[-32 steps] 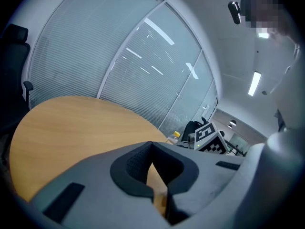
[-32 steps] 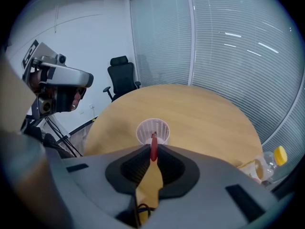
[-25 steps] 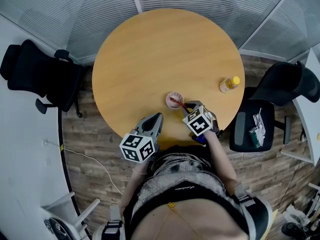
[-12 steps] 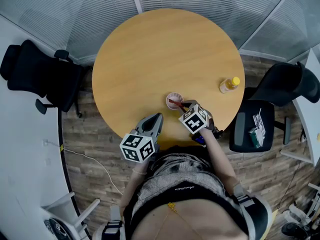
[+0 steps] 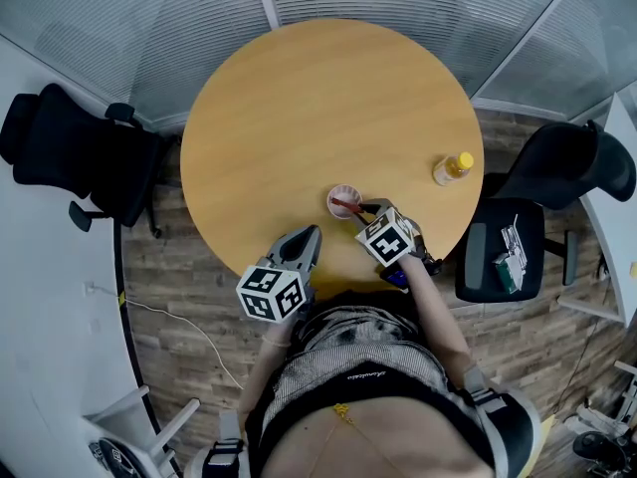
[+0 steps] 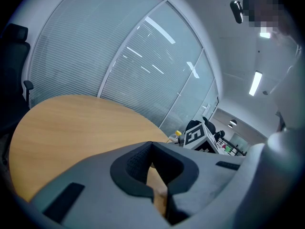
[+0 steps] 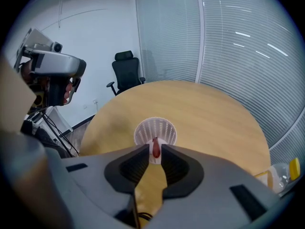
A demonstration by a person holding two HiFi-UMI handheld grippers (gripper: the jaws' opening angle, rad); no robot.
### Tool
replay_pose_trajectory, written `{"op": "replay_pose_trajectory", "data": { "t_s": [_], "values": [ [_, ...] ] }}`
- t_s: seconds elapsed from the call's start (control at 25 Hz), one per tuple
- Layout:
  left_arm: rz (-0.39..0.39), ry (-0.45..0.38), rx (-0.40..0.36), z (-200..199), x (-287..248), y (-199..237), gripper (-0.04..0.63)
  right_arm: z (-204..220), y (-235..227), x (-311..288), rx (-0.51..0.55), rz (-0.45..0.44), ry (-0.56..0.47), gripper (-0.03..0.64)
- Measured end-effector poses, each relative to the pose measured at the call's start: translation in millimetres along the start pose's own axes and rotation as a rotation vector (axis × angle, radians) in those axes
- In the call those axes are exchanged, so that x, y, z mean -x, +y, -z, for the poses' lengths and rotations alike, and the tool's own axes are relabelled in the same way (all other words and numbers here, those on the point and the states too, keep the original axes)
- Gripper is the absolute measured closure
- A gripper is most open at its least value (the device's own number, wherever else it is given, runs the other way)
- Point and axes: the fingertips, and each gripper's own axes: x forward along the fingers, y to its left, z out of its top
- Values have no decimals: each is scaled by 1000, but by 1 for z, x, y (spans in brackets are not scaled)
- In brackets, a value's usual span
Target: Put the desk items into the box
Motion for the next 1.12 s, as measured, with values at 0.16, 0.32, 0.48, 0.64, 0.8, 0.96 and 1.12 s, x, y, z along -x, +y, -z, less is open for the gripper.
{"op": "replay_pose_trajectory", "data": {
  "t_s": [0.16, 0.32, 0.48, 0.64, 0.8, 0.96, 1.12],
  "values": [
    [1, 3, -5, 0, -1, -2, 598, -3, 0, 6, -17, -10, -28, 517],
    [6, 5, -8, 0, -3, -4, 597, -3, -4, 12, -26, 2, -39, 500],
    [12, 5, -15, 0, -3, -6, 597, -3, -5, 20, -51, 9, -55, 499],
    [13, 6, -18, 0, -3, -8, 598, 0, -9, 25, -63, 24, -72, 499],
    [16, 8, -20, 1, -3, -8, 598, 2, -8, 30, -77, 21, -68, 499],
    [20, 11, -24, 1, -3, -12, 598, 2, -8, 39, -83, 29, -81, 499],
    [24, 16, -29, 3, -5, -16, 598, 1, -7, 50, -75, 36, -114, 500]
  ]
}}
